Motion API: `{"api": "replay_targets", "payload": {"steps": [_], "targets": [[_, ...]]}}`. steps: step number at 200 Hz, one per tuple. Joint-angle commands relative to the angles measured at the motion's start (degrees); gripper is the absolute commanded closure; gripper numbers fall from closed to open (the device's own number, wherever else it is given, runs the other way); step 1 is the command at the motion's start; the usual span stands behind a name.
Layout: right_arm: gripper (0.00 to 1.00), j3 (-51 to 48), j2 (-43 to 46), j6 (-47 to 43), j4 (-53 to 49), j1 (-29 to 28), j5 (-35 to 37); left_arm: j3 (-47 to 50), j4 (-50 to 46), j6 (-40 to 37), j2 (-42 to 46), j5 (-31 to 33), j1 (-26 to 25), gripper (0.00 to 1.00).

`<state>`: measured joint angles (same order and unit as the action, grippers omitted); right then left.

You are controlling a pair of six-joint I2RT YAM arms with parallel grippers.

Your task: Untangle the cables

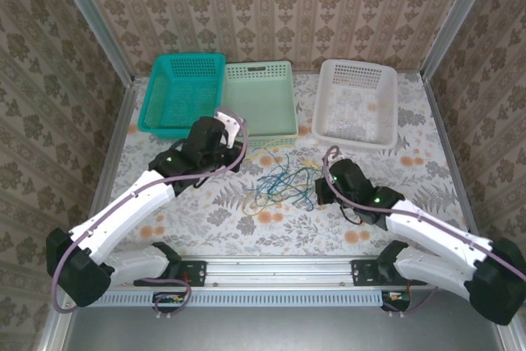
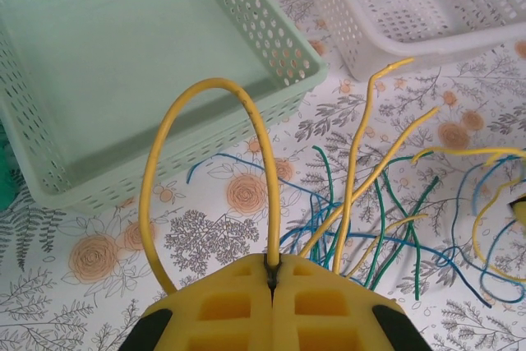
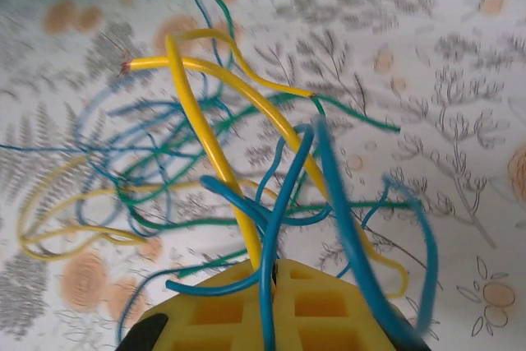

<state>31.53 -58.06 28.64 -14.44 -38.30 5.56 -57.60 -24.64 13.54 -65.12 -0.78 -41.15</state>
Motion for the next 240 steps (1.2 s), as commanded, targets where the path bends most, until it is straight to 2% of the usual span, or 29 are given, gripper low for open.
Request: {"api": "replay_targets", "payload": {"steps": [1, 15, 30, 44, 52, 115, 147, 182, 212, 240], "targets": [[0.88, 3.20, -4.23, 1.55, -1.83, 0.38, 0.35, 1.24, 0.71, -1.04, 2.60, 0.42, 0.51, 1.00], [0.65, 4.17, -6.51, 1.56, -1.72, 0.47, 0.72, 1.73, 1.23, -0.43, 3.52, 0.36, 0.61, 1.00], [0.51, 5.02, -7.48, 1.17, -1.82, 0.44, 0.83, 2.18, 2.08, 0.70, 4.34, 0.76, 0.54, 1.00], [0.26, 5.45, -7.04, 1.03, -1.90, 0.43, 0.68, 2.76, 3.08, 1.58, 4.69, 0.47, 0.65, 1.00], [0.21, 5.56, -6.20, 0.98, -1.91, 0.42, 0.44, 2.81, 3.44, 2.07, 4.66, 0.29, 0.72, 1.00], [0.17, 5.65, 2.89, 1.46, -7.46, 0.42, 1.11, 4.82, 7.98, 6.89, 5.00, -2.02, 2.05, 1.00], [0.16, 5.38, 8.37, 2.36, -6.76, 0.49, 0.84, 5.70, 9.60, 6.99, 6.47, -4.83, 2.63, 1.00], [0.16, 6.42, 7.74, 4.14, -3.43, 0.86, -5.28, 7.01, 11.25, 5.97, 7.27, -8.85, 2.65, 1.00], [0.16, 7.77, 4.32, 4.95, -4.22, 0.95, -5.56, 7.31, 11.53, 4.58, 7.64, -10.73, 2.61, 1.00], [0.16, 5.91, 7.76, 6.91, 0.81, 2.98, -8.33, 7.63, 9.63, 2.29, 8.71, -10.16, 2.62, 1.00]]}}
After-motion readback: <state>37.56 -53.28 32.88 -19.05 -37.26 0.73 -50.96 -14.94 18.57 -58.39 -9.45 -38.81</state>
